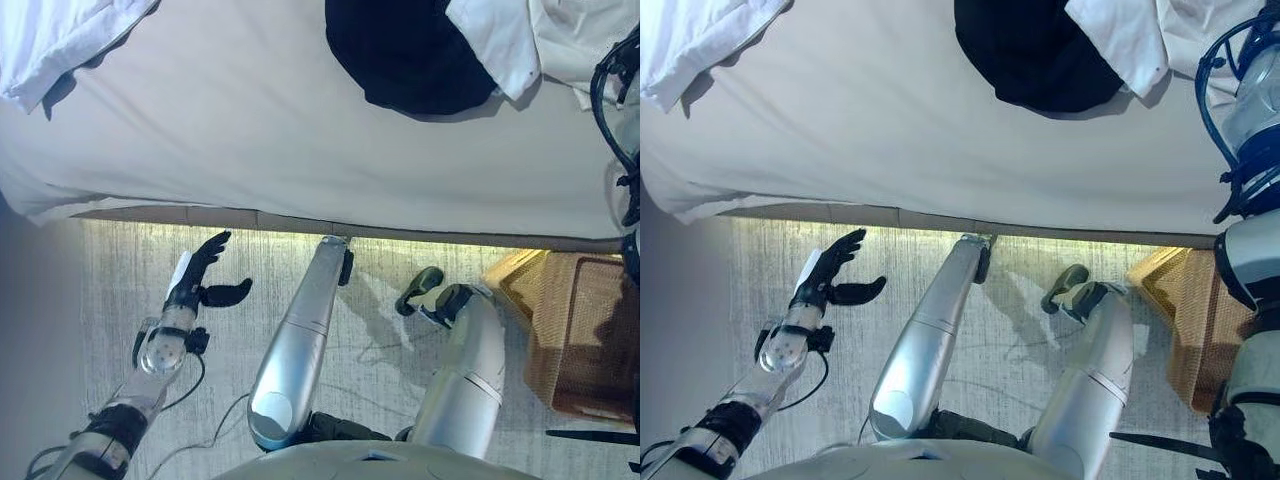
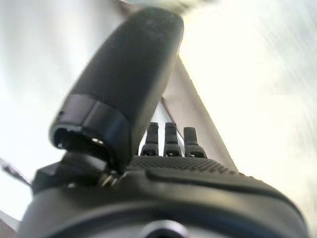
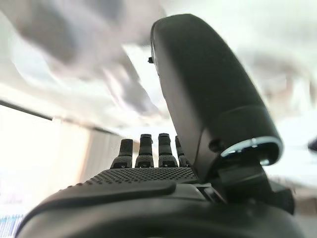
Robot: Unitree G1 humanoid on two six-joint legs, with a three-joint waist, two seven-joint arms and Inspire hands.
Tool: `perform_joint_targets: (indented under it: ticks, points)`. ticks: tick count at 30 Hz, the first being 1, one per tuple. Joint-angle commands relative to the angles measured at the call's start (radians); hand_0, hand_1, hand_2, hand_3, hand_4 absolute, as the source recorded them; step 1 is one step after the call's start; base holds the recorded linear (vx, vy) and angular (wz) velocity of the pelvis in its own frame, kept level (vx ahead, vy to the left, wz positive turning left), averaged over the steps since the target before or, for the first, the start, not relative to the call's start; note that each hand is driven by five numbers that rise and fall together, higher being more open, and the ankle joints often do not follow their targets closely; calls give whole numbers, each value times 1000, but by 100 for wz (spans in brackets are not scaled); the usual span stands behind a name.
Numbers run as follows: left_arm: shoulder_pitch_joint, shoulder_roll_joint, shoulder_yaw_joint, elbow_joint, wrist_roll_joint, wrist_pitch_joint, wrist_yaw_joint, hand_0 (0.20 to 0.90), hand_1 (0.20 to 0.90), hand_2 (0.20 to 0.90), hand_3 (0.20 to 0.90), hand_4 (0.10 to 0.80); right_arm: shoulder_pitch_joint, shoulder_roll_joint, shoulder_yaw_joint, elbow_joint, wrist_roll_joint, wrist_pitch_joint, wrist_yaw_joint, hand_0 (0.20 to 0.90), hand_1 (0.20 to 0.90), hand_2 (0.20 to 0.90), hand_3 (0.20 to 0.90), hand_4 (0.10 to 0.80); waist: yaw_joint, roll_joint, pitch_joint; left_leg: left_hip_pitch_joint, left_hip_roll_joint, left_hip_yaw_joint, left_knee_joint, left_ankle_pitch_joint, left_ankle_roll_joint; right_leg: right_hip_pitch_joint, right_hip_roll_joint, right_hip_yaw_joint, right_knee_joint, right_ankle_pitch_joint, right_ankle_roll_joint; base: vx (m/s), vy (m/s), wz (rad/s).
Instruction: Pick up the clothes from the bed and place them into the basket
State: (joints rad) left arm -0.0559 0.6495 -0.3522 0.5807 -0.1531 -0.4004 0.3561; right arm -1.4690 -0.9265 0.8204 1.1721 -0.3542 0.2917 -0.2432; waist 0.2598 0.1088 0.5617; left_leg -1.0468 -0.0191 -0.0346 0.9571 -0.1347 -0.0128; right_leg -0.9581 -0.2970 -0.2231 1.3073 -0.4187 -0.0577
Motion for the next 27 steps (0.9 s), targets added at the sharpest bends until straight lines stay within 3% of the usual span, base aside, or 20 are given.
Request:
perform_joint_targets:
  ticks: [1,4,6,14,15,16,17,21,27]
  points:
    - [-16,76,138,-65,22,-46,129,900,900,900,900,800,-132,-83,90,-61,69,-25,-6,900,900,900,900,800,-4,34,-42,31,-8,83,135,-128,67,-6,31,-56,-56,23,-19,-19,-69,21]
    - [-34,128,168,-141,14,-60,113,900,900,900,900,800,-120,-88,80,-52,131,-25,28,900,900,900,900,800,3,28,-42,8,-14,78,173,-141,66,-22,25,-60,-31,21,-16,-21,-91,-8]
    - [-50,164,191,-214,9,-116,56,900,900,900,900,800,-119,-84,65,-19,194,-66,96,900,900,900,900,800,7,26,-42,-3,-15,77,198,-150,65,-29,22,-66,-17,22,-15,-13,-57,18]
    - [-180,269,202,-478,12,-141,67,900,900,900,900,800,-66,-76,18,22,268,-108,139,900,900,900,900,800,1,18,-42,2,-17,78,257,-156,60,-11,11,-73,22,23,-9,34,-32,-1]
    - [-196,283,207,-506,3,-140,60,900,900,900,900,800,-63,-76,12,24,279,-111,144,841,841,841,831,731,1,15,-42,6,-17,77,266,-157,60,-5,9,-76,26,24,-9,72,-50,-1]
    - [-215,295,212,-535,-8,-153,54,900,900,900,900,800,-62,-76,6,28,289,-119,156,331,331,331,236,136,1,10,-42,9,-17,76,278,-159,59,1,8,-79,33,25,-8,86,-43,0]
    - [-220,296,222,-561,-18,-164,42,900,900,900,900,800,-57,-78,1,32,292,-132,165,300,300,300,200,100,2,6,-42,15,-15,76,285,-160,60,8,7,-79,37,24,-9,78,-29,-1]
    - [-234,305,228,-611,35,-199,31,900,900,900,900,800,-38,-86,-16,37,298,-160,186,300,300,300,200,100,-1,-6,-42,44,-7,77,307,-165,53,38,3,-77,57,20,-6,73,-18,-3]
    - [-274,315,206,-627,27,-166,36,900,900,900,900,800,-6,-84,-34,42,279,-189,214,300,300,300,200,100,-13,-21,-42,100,7,78,304,-164,49,86,7,-68,53,20,1,45,11,0]
